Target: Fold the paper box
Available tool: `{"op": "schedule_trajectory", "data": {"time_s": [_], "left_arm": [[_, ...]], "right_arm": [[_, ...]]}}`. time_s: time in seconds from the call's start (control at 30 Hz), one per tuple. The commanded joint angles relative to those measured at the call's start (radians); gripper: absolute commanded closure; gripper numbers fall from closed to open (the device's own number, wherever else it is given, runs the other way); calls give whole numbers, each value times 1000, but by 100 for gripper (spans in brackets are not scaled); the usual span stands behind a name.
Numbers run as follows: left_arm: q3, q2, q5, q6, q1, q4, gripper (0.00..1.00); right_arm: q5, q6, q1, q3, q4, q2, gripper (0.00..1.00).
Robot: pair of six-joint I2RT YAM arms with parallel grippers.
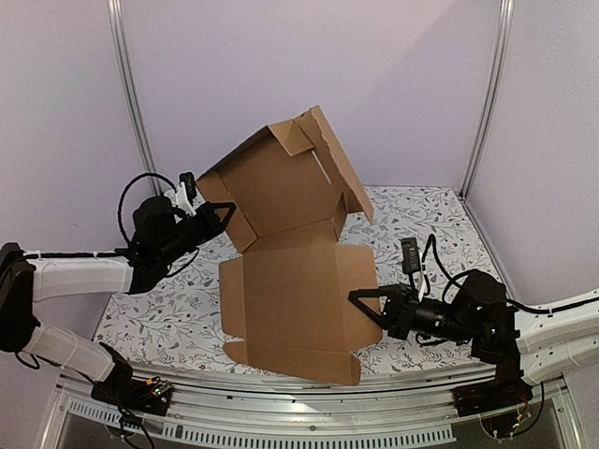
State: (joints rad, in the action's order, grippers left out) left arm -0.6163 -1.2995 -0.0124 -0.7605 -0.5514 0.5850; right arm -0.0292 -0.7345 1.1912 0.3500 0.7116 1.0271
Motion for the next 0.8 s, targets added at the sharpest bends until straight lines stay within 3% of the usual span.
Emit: {"op": "schedule_trajectory", "data": {"time_s": [0.0, 0.17, 0.3, 0.47, 0.57, 0.77], "left_arm": [[24, -60, -300, -171, 4, 252, 100], [12, -137, -436, -257, 13, 403, 100], [6, -146, -454, -262, 12, 398, 100], [-3, -111, -447, -212, 15, 322, 100], [-6, -99, -446, -202, 23, 295, 100], [0, -96, -448, -193, 41, 283, 100]], "right_arm": [[181, 88, 0, 22, 208, 44, 100], [279, 122, -5, 64, 242, 112, 100], [309, 109, -18, 76, 286, 173, 99], [298, 108, -28, 72, 234, 156, 85], [276, 144, -33, 82, 88, 85, 72], [220, 315, -32, 218, -482, -166, 45]]}}
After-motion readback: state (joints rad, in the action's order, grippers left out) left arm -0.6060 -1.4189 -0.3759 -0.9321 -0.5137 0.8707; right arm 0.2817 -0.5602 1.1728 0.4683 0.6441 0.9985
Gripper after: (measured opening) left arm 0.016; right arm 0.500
